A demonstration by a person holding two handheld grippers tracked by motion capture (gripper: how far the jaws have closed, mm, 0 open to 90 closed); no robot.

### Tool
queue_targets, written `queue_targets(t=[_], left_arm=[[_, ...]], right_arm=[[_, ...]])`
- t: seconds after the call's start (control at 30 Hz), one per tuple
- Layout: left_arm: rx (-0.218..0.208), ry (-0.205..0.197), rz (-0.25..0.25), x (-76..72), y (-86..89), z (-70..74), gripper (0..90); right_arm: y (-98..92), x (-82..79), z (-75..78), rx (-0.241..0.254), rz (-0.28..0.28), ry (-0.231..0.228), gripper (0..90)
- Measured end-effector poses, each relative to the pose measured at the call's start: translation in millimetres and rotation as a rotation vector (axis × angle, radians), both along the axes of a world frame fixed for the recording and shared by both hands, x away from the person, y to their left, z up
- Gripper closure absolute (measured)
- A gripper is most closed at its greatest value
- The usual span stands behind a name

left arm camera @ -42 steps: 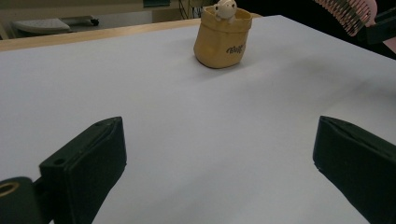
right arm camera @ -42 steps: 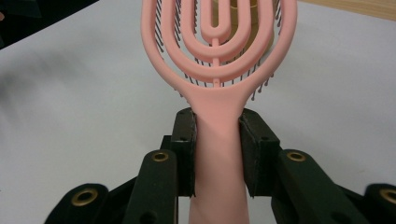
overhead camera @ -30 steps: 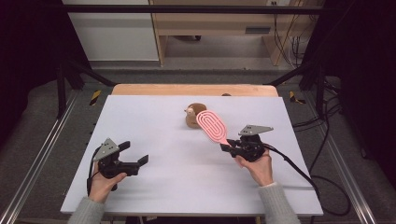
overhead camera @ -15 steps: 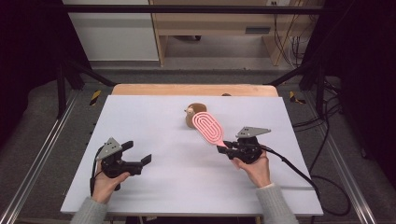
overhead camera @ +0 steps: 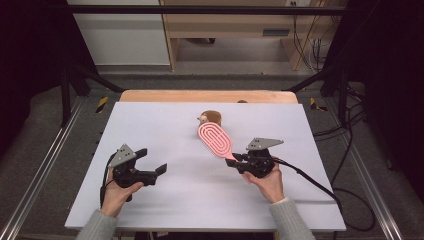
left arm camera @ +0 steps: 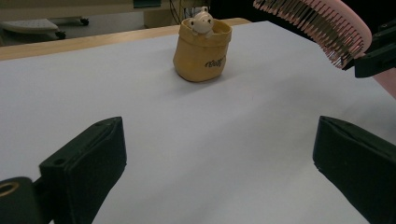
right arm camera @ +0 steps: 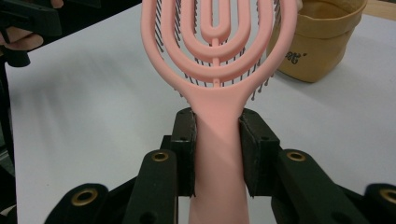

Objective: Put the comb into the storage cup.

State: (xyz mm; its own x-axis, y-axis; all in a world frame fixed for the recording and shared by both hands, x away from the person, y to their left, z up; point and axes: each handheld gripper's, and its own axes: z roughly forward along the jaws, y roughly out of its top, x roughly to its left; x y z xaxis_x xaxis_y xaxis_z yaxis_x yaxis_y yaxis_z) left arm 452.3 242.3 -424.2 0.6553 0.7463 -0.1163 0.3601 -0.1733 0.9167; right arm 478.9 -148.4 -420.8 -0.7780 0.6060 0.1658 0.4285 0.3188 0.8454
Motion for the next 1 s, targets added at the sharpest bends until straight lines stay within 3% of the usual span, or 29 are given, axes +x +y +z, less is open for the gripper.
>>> queue_targets(t=[0.53, 1.0], left_arm=[[-0.028, -0.022, -0.066, 5.2, -33.5, 19.7, 2.3], [-0.049, -0.018, -0.102, 8.1, -55.7, 27.6, 2.1]], right_arm=[[6.1, -5.9, -1.3, 0.019, 0.021, -0.017, 70.0], [6.8, -9.7, -1.6, 0.043, 0.013, -0.033, 70.0]])
